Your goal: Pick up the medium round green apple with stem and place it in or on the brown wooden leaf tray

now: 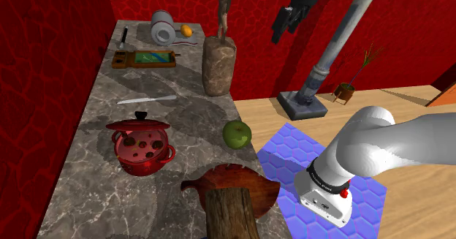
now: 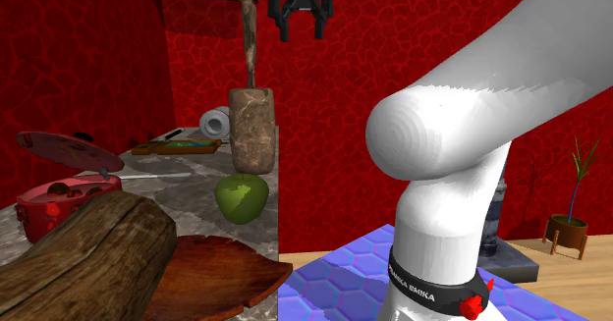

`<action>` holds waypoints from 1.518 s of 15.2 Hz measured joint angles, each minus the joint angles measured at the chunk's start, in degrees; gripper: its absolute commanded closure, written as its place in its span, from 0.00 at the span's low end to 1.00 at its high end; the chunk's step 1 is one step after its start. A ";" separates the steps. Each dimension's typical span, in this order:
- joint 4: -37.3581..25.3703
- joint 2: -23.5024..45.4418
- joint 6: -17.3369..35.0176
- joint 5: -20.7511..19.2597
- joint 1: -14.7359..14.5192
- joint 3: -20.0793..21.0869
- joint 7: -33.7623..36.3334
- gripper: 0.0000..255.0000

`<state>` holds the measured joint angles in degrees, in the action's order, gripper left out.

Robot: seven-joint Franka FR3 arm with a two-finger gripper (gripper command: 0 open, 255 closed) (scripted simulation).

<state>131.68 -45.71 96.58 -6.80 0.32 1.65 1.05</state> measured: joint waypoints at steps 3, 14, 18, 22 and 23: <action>2.34 -0.95 0.97 0.83 0.40 1.64 3.35 0.00; 16.99 -4.82 8.39 10.77 2.91 16.87 33.23 0.00; 19.17 -2.35 12.08 15.35 3.79 23.82 44.89 0.00; 20.14 1.80 16.48 19.60 5.26 31.16 56.56 0.00; 20.18 2.72 17.39 20.15 5.61 32.32 58.31 0.00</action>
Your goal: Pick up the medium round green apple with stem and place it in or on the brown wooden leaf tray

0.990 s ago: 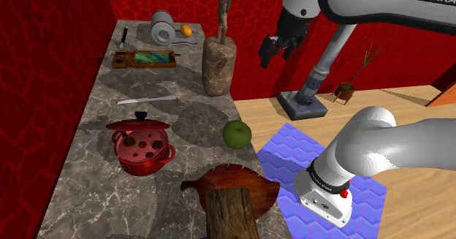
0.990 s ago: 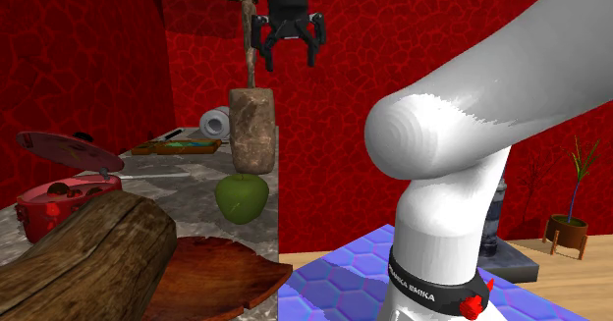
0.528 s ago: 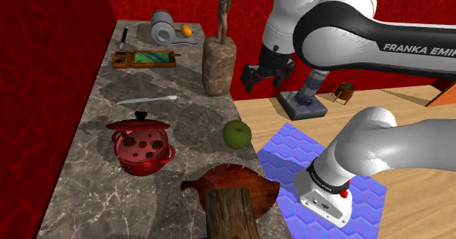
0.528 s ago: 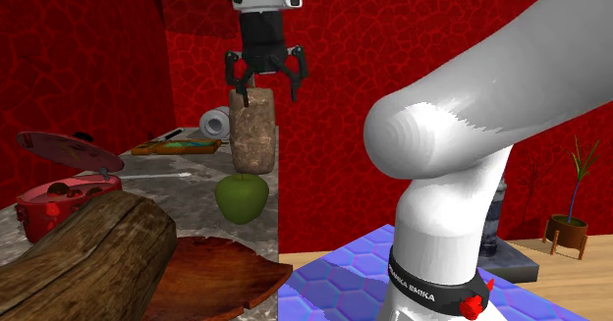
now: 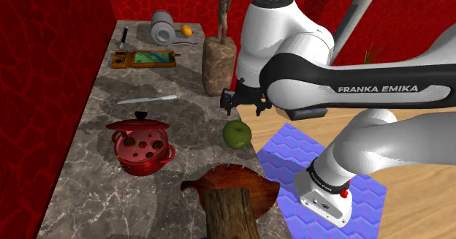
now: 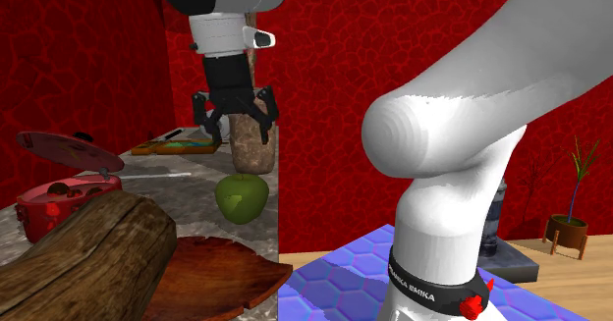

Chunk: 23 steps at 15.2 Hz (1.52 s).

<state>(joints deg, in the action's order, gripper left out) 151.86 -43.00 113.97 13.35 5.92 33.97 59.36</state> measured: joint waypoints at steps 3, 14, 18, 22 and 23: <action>1.32 1.43 2.71 0.77 0.37 1.58 1.68 0.00; 4.10 3.91 7.95 1.27 0.99 3.28 2.16 0.00; 4.10 3.91 7.95 1.27 0.99 3.28 2.16 1.00; 4.10 3.91 7.96 1.27 0.99 3.28 2.16 1.00; 4.10 3.91 7.96 1.27 0.99 3.28 2.16 1.00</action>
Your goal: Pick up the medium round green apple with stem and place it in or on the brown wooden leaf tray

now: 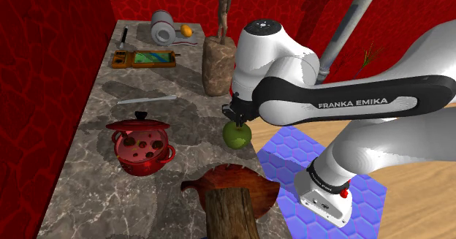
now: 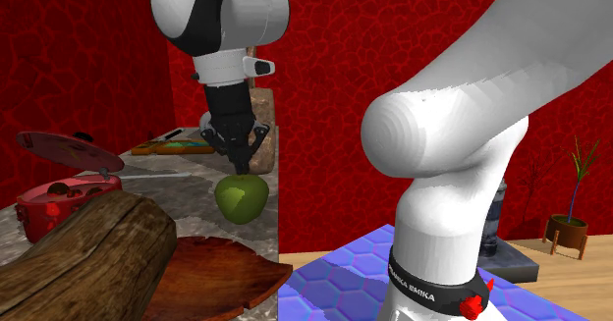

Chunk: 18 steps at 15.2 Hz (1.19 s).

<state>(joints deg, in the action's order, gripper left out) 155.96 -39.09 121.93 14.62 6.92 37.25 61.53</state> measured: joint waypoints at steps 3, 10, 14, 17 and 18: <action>-0.22 -0.18 -0.39 -0.07 0.00 -0.17 -0.08 1.00; -3.77 -2.70 -6.40 -0.97 -0.18 -2.44 -0.93 1.00; -5.68 -4.07 -9.69 -1.44 -0.32 -3.67 -1.37 1.00; -8.00 -4.35 -12.24 -2.06 -0.03 -4.46 -1.61 1.00; -8.60 -4.46 -12.95 -2.21 0.03 -4.68 -1.68 1.00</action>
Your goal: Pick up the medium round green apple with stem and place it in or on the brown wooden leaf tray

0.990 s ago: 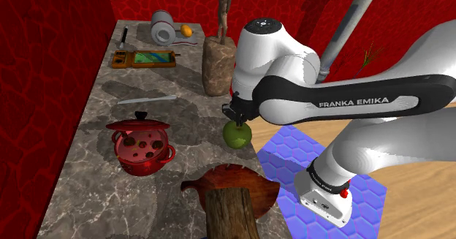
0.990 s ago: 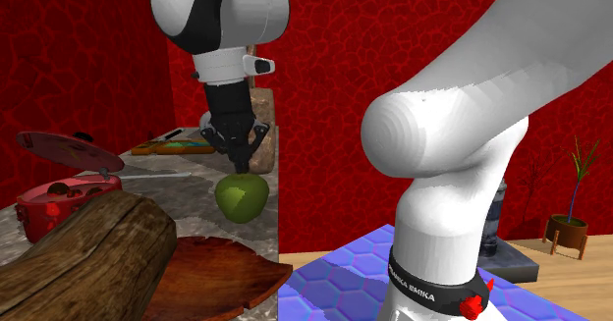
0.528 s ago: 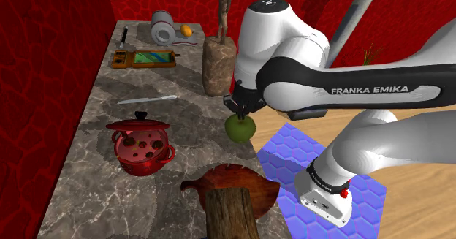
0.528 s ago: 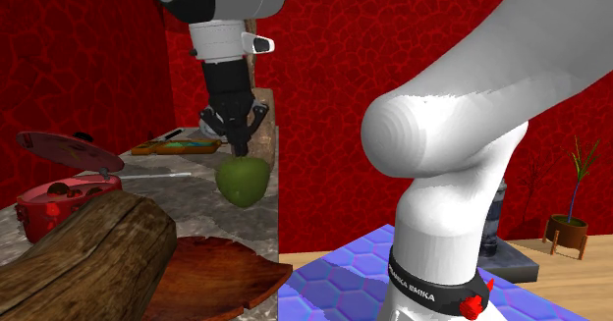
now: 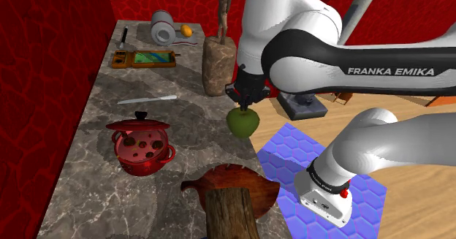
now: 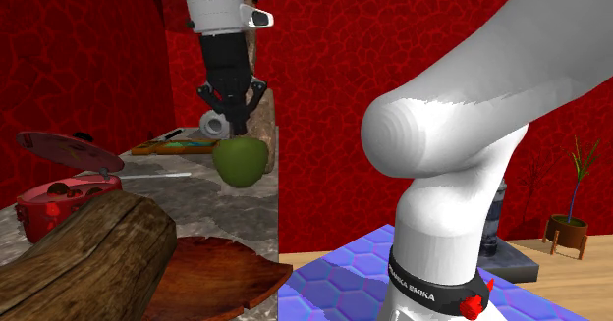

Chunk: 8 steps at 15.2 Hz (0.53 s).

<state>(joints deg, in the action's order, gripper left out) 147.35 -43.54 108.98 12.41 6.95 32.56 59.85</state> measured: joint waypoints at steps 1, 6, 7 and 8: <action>-0.82 0.06 -0.75 -0.24 0.17 -0.24 -0.09 1.00; -3.45 -1.75 -5.15 0.14 -0.84 -0.42 0.91 1.00; -4.14 -1.80 -5.83 0.68 -1.28 0.45 1.97 1.00; -5.19 -2.07 -7.06 1.17 -1.76 1.13 3.06 1.00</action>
<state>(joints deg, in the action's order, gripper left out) 142.17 -45.61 101.93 13.58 5.18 33.69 62.91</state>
